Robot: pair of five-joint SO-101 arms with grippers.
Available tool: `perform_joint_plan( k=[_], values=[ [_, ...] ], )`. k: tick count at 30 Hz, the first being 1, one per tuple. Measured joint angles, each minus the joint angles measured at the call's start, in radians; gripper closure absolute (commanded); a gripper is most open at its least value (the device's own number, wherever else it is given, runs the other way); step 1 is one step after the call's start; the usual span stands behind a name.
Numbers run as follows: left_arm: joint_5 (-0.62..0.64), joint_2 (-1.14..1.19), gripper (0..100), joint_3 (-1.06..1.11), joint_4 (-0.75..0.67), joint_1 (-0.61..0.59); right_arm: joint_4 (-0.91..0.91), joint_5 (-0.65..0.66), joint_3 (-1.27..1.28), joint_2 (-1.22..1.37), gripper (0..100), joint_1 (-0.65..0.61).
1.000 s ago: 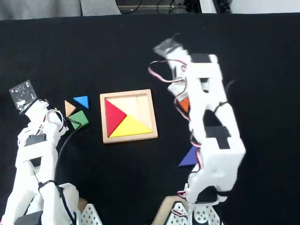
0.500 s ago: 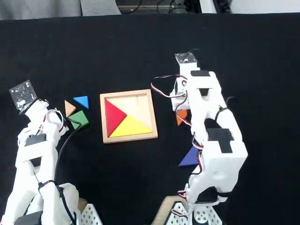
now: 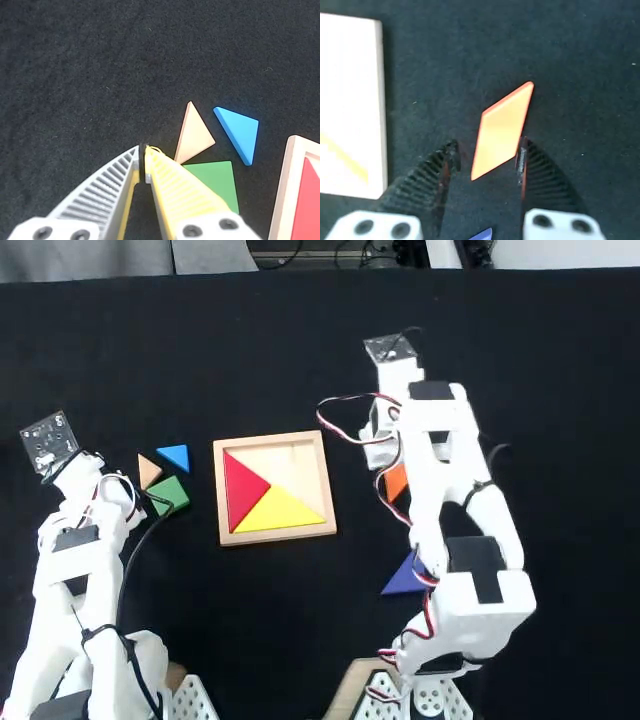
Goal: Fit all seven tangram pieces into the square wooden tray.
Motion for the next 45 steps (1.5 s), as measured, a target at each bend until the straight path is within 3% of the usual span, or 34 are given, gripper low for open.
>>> perform_joint_plan(
  k=[18, 45],
  values=[
    [0.0, 0.0, 97, 0.0, 0.0, 0.0, -0.123, 0.054, 0.112, 0.038, 81.9, -0.008],
    [0.0, 0.0, 97, 0.0, 0.0, 0.0, -0.132, 0.057, 0.094, 0.083, 86.7, 0.084]
  ],
)
